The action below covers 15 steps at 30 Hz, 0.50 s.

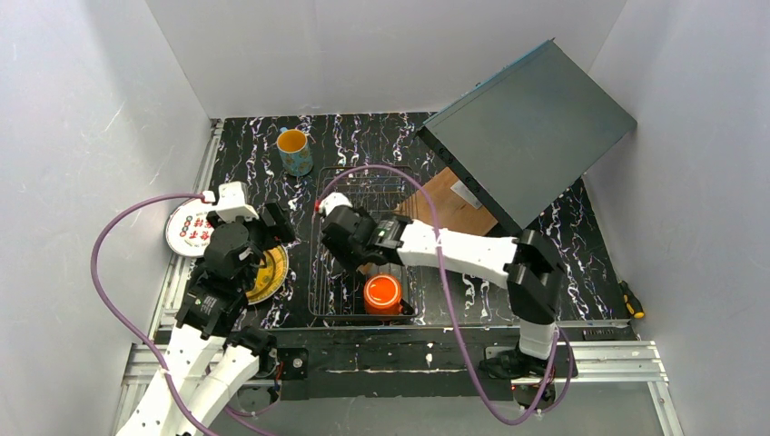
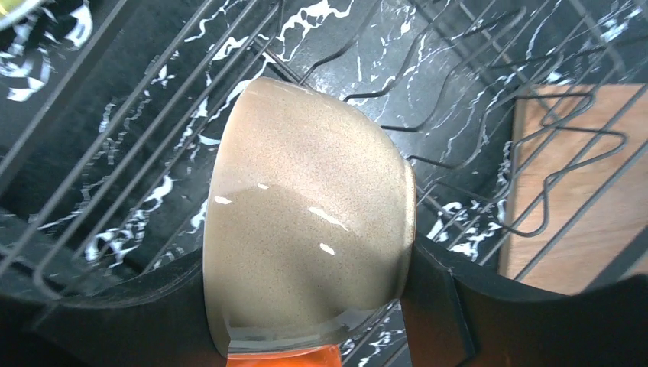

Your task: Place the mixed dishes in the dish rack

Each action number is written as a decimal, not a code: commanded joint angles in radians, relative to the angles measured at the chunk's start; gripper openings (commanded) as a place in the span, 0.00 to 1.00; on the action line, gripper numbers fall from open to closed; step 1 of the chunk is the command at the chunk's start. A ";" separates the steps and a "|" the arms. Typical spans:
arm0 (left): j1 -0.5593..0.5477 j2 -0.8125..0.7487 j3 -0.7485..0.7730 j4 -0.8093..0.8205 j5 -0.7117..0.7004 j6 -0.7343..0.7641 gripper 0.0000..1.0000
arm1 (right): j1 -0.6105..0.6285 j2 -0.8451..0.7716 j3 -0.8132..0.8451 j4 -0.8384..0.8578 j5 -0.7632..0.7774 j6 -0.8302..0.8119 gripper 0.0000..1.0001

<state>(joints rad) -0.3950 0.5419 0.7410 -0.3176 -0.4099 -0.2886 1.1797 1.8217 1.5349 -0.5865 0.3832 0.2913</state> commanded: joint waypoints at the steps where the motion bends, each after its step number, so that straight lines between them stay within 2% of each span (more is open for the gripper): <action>1: 0.002 -0.007 0.014 0.002 -0.043 -0.009 0.85 | 0.066 0.066 0.122 -0.083 0.287 -0.139 0.01; 8: 0.005 -0.018 0.009 0.004 -0.048 -0.012 0.85 | 0.110 0.183 0.176 -0.127 0.469 -0.256 0.01; 15: 0.007 -0.010 0.011 0.003 -0.043 -0.012 0.85 | 0.114 0.222 0.189 -0.147 0.525 -0.278 0.01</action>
<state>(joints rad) -0.3946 0.5327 0.7410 -0.3187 -0.4290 -0.2924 1.2922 2.0441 1.6810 -0.7158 0.7883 0.0574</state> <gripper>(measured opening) 0.851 0.722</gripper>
